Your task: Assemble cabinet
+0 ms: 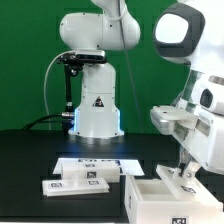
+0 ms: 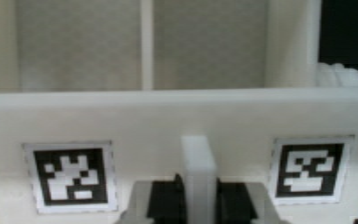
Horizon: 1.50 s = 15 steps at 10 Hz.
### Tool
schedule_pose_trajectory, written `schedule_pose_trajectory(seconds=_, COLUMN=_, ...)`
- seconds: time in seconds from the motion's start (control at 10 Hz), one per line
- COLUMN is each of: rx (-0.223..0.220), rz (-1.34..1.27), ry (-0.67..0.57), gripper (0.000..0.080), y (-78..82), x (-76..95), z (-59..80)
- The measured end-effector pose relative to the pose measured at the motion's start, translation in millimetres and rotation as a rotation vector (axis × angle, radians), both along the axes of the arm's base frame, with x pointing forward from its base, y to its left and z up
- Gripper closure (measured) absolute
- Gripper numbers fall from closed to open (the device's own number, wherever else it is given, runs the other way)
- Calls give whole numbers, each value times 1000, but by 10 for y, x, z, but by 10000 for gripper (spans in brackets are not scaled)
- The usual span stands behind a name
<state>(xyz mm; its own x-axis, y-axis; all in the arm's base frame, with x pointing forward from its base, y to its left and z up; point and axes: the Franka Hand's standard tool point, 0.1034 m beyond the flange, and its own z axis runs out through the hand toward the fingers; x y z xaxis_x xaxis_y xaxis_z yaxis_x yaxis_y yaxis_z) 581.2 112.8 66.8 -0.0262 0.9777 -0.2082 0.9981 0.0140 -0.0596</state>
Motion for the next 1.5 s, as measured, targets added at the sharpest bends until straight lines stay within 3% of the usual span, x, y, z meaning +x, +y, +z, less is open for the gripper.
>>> schedule_pose_trajectory(seconds=0.4, rx=0, rz=7, ry=0, gripper=734, y=-10, x=135, z=-16)
schedule_pose_trajectory(seconds=0.8, rx=-1, rz=0, ry=0, gripper=734, y=-9, x=131, z=-22)
schedule_pose_trajectory(seconds=0.9, rx=-1, rz=0, ry=0, gripper=473, y=-9, x=130, z=-23)
schedule_pose_trajectory(seconds=1.0, rx=-1, rz=0, ry=1, gripper=473, y=-9, x=129, z=-24)
schedule_pose_trajectory(seconds=1.1, rx=-3, rz=3, ry=0, gripper=336, y=-9, x=131, z=-15)
schedule_pose_trajectory(seconds=1.2, rx=-12, rz=7, ry=-4, gripper=216, y=-13, x=113, z=89)
schedule_pose_trajectory(seconds=1.5, rx=-47, rz=73, ry=5, gripper=154, y=-246, x=-2, z=549)
